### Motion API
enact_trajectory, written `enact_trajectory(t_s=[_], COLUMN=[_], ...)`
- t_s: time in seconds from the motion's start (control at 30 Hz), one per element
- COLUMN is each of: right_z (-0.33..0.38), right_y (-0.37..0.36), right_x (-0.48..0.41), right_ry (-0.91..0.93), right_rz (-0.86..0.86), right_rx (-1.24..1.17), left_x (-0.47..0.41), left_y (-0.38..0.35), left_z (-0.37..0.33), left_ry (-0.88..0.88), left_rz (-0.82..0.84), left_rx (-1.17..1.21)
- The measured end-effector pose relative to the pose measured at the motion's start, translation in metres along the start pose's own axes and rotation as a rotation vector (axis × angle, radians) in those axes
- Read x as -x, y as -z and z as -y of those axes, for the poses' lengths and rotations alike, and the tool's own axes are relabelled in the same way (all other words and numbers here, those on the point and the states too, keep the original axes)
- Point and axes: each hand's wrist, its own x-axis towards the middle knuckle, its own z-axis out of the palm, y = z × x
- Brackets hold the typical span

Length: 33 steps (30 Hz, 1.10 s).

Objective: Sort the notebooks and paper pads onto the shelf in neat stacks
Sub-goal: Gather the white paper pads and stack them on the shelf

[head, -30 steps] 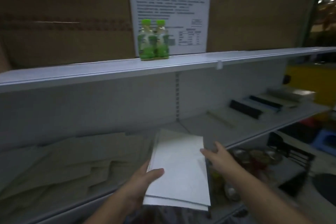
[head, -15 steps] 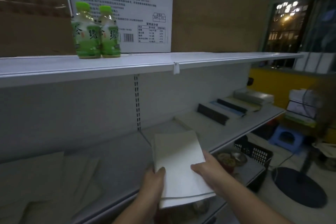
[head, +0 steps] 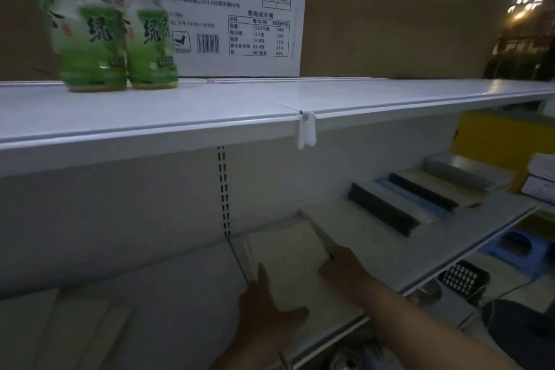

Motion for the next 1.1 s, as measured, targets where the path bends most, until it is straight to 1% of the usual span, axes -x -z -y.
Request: enact_trajectory(t_s=[0.1, 0.13, 0.2, 0.27, 0.33, 0.4, 0.47, 0.5, 0.57, 0.67, 0.73, 0.8, 0.87, 0.97, 1.1], right_z=[0.003, 0.005, 0.008, 0.015, 0.016, 0.017, 0.010, 0.005, -0.009, -0.027, -0.036, -0.043, -0.049, -0.053, -0.055], right_y=[0.007, 0.010, 0.014, 0.015, 0.019, 0.021, 0.020, 0.018, 0.017, 0.019, 0.019, 0.017, 0.016, 0.016, 0.014], right_x=[-0.028, -0.036, -0.049, -0.056, -0.065, -0.069, -0.069, -0.068, -0.067, -0.059, -0.053, -0.047, -0.048, -0.052, -0.051], right_ry=[0.044, 0.054, 0.049, 0.072, 0.145, 0.174, 0.216, 0.253, 0.345, 0.382, 0.427, 0.515, 0.582, 0.613, 0.696], right_rz=[0.031, 0.034, 0.057, 0.114, 0.188, 0.253, 0.268, 0.269, 0.270, 0.369, 0.388, 0.364, 0.302, 0.290, 0.262], right_rx=[0.023, 0.037, 0.092, 0.173, 0.270, 0.273, 0.321, 0.415, 0.532, 0.532, 0.556, 0.552, 0.491, 0.457, 0.496], left_x=[-0.008, -0.013, -0.022, -0.025, -0.025, -0.024, -0.025, -0.025, -0.025, -0.019, -0.014, -0.012, -0.012, -0.011, -0.006], left_y=[-0.005, -0.007, -0.009, -0.010, -0.013, -0.016, -0.017, -0.017, -0.016, -0.015, -0.014, -0.013, -0.014, -0.016, -0.018], left_z=[-0.011, -0.011, -0.008, -0.003, 0.000, 0.002, 0.007, 0.007, 0.007, 0.000, -0.006, -0.008, -0.007, -0.009, -0.016], left_ry=[-0.032, -0.041, -0.049, -0.057, -0.067, -0.094, -0.077, -0.066, -0.076, -0.013, 0.000, 0.020, 0.023, 0.030, 0.063], left_rz=[0.008, -0.010, -0.054, -0.112, -0.179, -0.279, -0.373, -0.386, -0.395, -0.344, -0.311, -0.304, -0.320, -0.309, -0.321], left_rx=[-0.345, -0.426, -0.499, -0.479, -0.445, -0.358, -0.297, -0.306, -0.317, -0.307, -0.334, -0.334, -0.317, -0.329, -0.338])
